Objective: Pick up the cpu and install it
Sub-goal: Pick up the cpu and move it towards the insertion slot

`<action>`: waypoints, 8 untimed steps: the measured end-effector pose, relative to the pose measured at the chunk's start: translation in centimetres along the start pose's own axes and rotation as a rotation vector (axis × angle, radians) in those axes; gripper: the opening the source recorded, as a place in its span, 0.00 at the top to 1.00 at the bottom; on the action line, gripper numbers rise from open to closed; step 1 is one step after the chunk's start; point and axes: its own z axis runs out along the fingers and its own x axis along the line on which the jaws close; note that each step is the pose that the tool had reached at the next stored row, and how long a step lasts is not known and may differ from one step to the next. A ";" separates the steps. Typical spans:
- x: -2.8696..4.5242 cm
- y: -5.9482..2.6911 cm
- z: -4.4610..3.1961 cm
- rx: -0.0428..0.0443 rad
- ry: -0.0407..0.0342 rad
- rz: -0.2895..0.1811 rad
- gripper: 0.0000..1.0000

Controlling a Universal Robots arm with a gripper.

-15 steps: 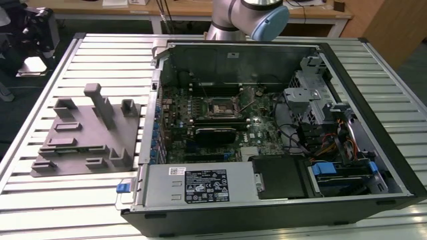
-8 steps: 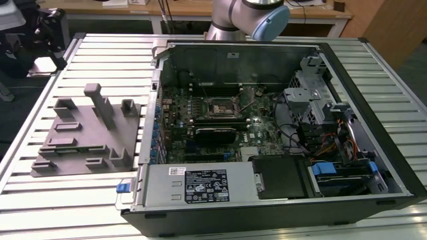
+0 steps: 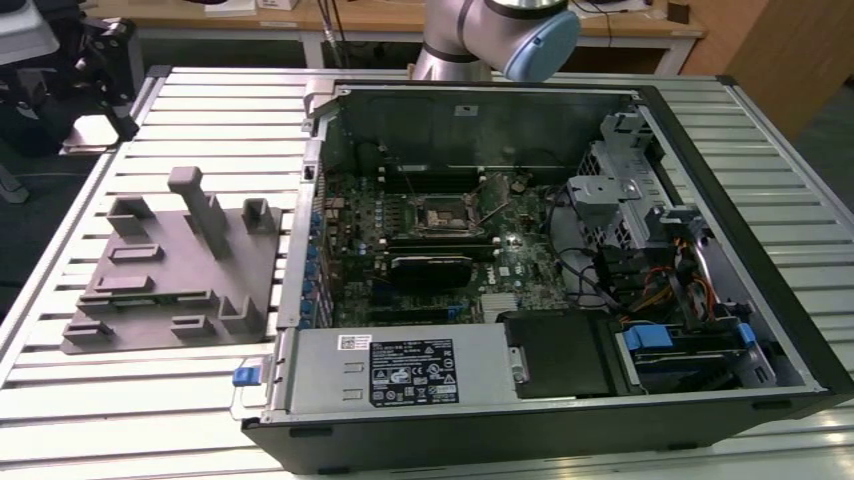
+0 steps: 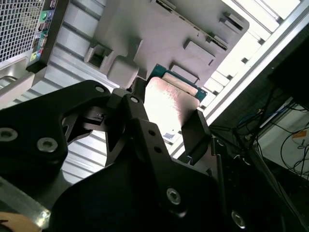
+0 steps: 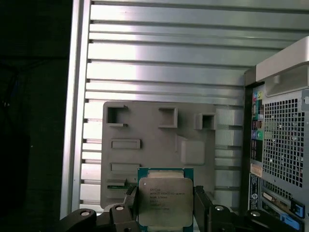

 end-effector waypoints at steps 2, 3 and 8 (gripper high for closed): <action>-0.31 -0.01 -0.01 0.0000 0.0001 0.000 0.46; -0.54 -0.01 0.00 -0.0001 0.0000 0.000 0.46; -1.64 -0.05 -0.01 0.0000 0.0000 0.000 0.46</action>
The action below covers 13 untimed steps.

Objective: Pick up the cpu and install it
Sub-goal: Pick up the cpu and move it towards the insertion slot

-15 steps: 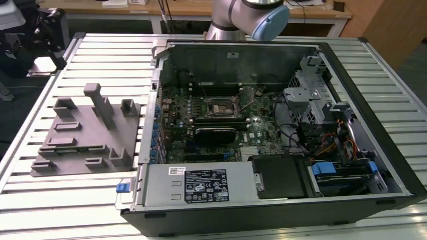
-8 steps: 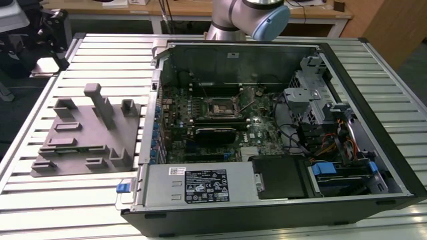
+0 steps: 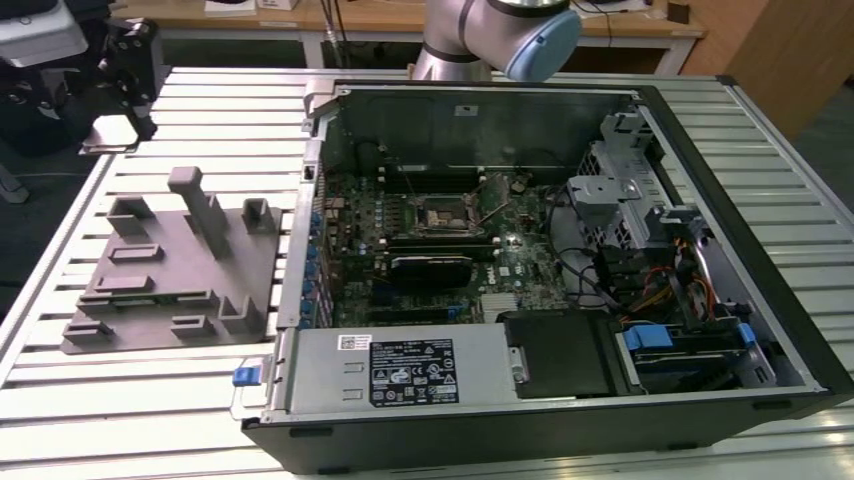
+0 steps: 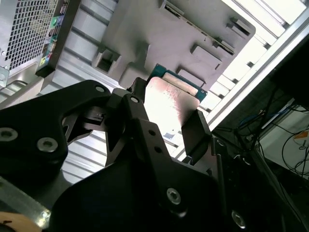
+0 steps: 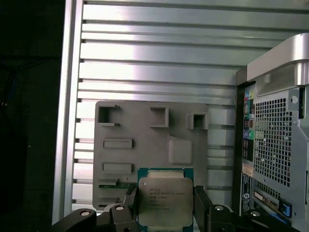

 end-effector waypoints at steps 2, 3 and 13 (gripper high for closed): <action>-0.39 -0.01 0.00 0.0000 0.0000 0.000 0.46; -0.59 -0.02 0.00 0.0000 0.0000 0.000 0.46; -2.73 -0.08 -0.01 0.0000 -0.0001 0.000 0.46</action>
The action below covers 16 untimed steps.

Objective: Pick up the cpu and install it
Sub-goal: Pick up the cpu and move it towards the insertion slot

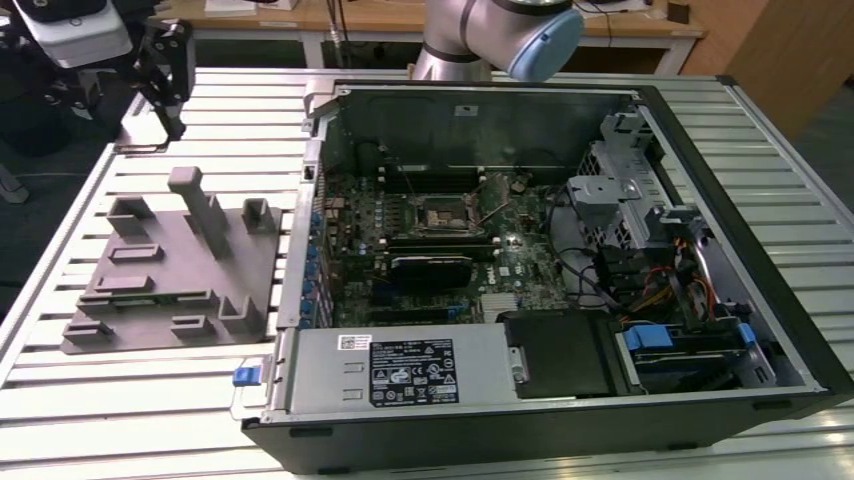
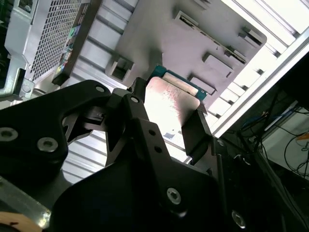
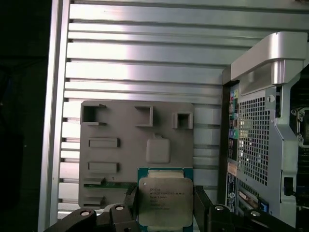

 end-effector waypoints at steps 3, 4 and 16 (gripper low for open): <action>-0.62 -0.02 0.00 0.0000 0.0000 0.000 0.46; -0.83 -0.02 -0.01 0.0000 0.0001 0.000 0.46; -3.91 -0.11 -0.03 0.0000 0.0000 0.000 0.46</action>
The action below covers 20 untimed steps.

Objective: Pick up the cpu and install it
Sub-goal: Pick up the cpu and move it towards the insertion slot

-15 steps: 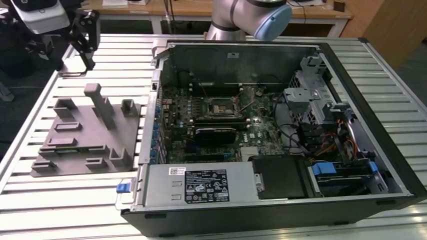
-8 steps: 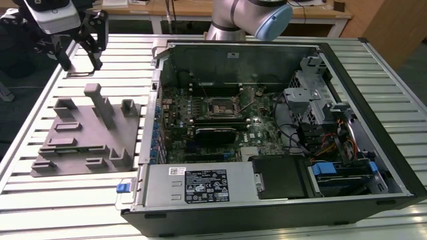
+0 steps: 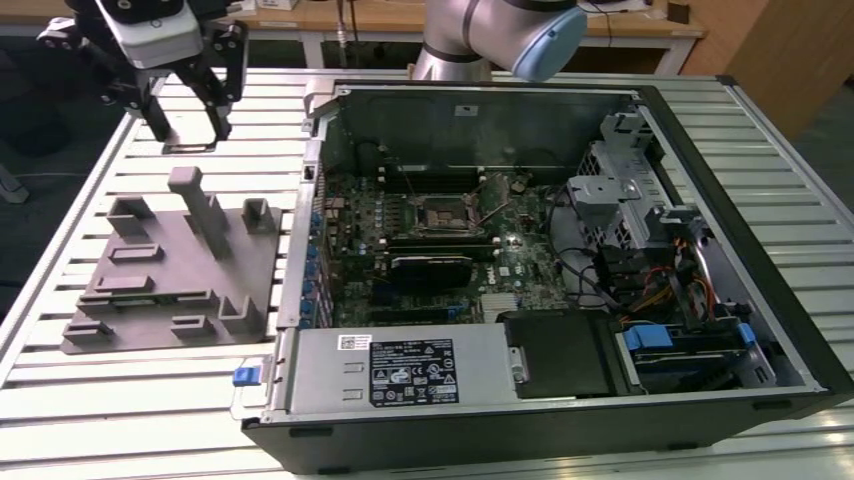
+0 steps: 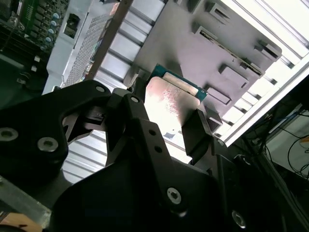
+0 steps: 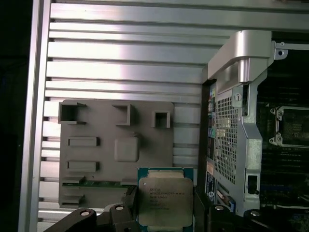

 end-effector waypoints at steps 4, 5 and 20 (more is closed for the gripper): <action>-0.94 -0.03 -0.01 0.0001 0.0001 0.000 0.46; -1.16 -0.04 -0.01 0.0000 0.0001 0.000 0.46; -4.79 -0.14 -0.03 0.0000 0.0000 0.000 0.46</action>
